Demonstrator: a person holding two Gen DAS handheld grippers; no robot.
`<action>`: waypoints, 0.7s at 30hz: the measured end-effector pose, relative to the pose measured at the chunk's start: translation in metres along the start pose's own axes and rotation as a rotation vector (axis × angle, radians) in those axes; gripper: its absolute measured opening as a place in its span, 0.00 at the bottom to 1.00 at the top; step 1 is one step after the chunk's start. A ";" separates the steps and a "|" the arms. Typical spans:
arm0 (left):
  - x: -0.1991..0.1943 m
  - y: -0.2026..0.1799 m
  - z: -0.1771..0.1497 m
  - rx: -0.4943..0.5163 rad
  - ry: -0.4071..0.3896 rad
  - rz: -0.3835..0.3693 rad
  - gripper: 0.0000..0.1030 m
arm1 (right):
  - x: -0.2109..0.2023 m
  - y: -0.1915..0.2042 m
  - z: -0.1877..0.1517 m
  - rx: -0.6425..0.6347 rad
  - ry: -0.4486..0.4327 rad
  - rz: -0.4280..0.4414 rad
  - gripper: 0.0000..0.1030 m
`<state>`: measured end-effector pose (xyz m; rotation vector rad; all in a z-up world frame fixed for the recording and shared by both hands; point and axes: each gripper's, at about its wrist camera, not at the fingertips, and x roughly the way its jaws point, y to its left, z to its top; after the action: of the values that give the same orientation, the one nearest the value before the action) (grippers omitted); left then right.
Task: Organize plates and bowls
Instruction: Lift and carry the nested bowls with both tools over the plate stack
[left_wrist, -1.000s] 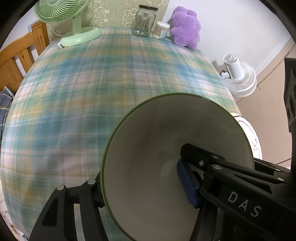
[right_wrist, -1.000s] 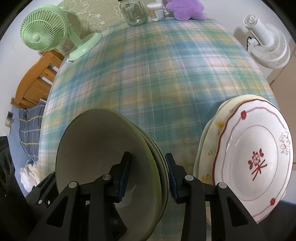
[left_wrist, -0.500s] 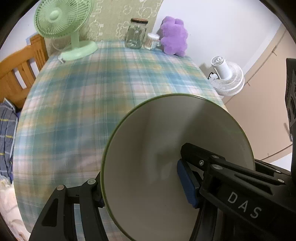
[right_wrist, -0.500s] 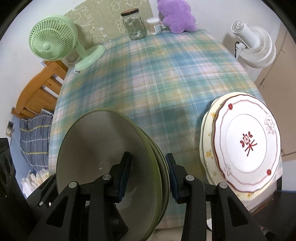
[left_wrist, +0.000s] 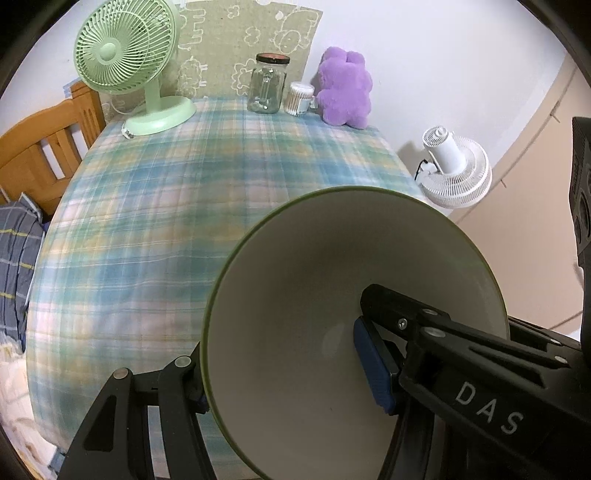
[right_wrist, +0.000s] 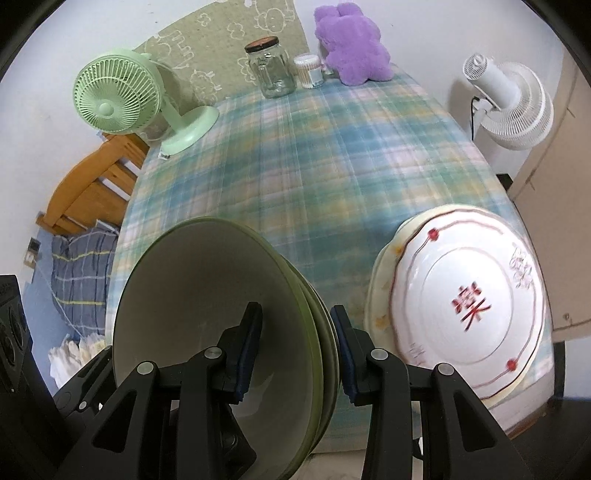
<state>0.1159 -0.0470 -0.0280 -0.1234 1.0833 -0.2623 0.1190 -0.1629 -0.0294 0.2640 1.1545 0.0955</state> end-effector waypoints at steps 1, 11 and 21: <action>0.000 -0.004 0.000 -0.005 -0.004 0.004 0.61 | -0.002 -0.003 0.001 -0.008 0.000 0.003 0.41; 0.003 -0.045 0.005 -0.042 -0.027 0.035 0.61 | -0.016 -0.041 0.015 -0.055 0.006 0.037 0.41; 0.019 -0.088 0.001 -0.062 -0.026 0.028 0.61 | -0.027 -0.085 0.022 -0.069 0.013 0.032 0.41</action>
<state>0.1121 -0.1369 -0.0238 -0.1663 1.0674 -0.2011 0.1227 -0.2541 -0.0193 0.2211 1.1576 0.1645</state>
